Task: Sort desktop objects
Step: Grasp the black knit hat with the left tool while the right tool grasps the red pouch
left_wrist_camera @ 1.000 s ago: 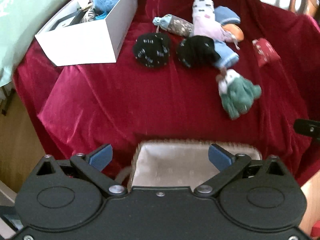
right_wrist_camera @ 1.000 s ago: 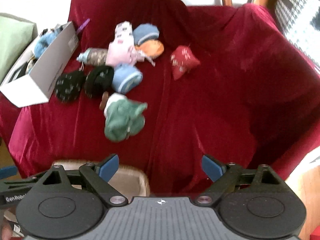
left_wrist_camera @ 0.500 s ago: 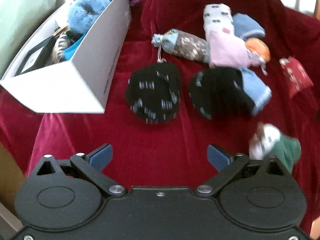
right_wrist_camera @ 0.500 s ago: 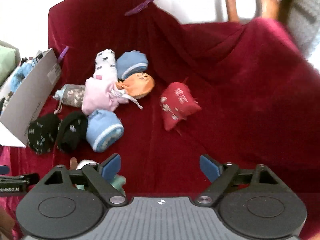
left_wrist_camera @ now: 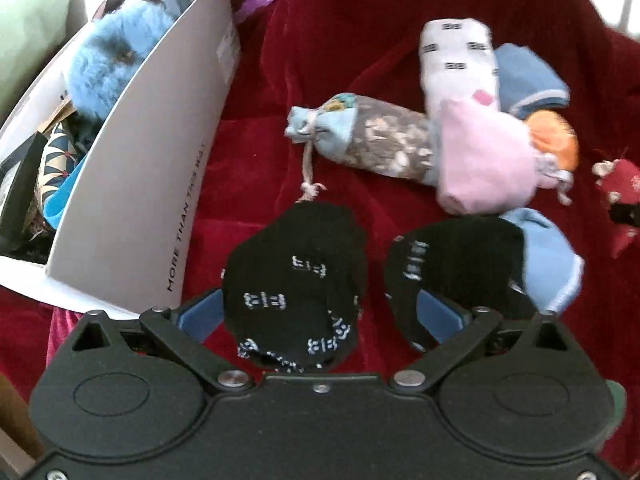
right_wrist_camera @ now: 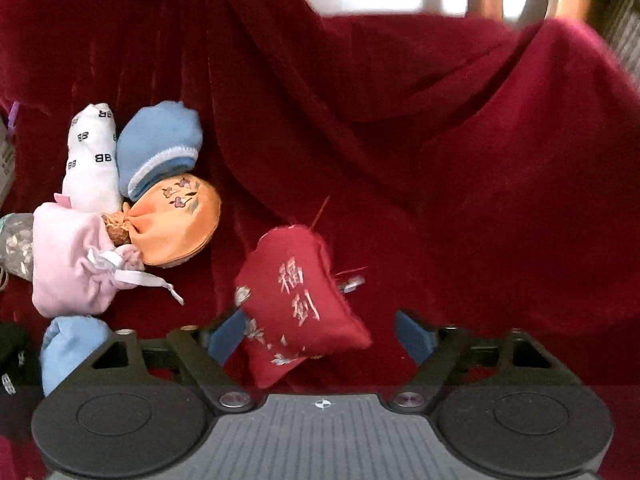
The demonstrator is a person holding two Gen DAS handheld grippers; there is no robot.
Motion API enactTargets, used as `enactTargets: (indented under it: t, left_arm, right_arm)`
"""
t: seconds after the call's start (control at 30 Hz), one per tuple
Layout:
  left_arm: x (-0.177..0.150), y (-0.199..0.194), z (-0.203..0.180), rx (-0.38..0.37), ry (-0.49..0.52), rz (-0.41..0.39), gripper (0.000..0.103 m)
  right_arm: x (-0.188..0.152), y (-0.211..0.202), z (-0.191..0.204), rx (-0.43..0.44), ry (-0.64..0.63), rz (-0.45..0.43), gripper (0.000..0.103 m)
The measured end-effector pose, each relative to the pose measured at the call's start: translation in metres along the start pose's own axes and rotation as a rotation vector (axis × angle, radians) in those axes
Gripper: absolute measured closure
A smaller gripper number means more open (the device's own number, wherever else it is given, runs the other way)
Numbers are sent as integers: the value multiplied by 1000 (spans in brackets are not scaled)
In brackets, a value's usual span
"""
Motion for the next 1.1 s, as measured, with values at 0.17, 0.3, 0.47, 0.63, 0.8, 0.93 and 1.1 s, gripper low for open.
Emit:
enactTargets:
  t: [0.17,0.3,0.47,0.63,0.8,0.93,1.1]
  left_arm:
    - [6,7,3,17,0,14,4]
    - [10,10,8,-4,-17,34,4]
    - [12,11,9,-13,9,29,15]
    - [15,4,22,-27,-16,29,38]
    - [14,-14,21,-54,-11,7,41]
    - [12,-45,8,-58,48,-45,41]
    - [2,-91,2,-47,79,-119,41]
  right_arm:
    - [-7,7,12,73,-12,62,60]
    - [-14,-4,21,96,-61,40,61]
    - [-19,-23,19,142,-41,22,61]
    - [-24,-40,17,194,-11,23,61]
    - [-28,-48,20,200,0,14,61]
    - [-33,-62,15,211,32,9,61]
    - [-39,-93,11,228,58,-35,61]
Point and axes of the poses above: each gripper's, at about its wrist camera, not at the fingertips, and y roughly the way its jaws point, z to its left, x to its top, the point moved 6 cm from there along y, roughly the way its jaws point, and after that the axes turned 3 degrees about z, right-handed, at the moved point
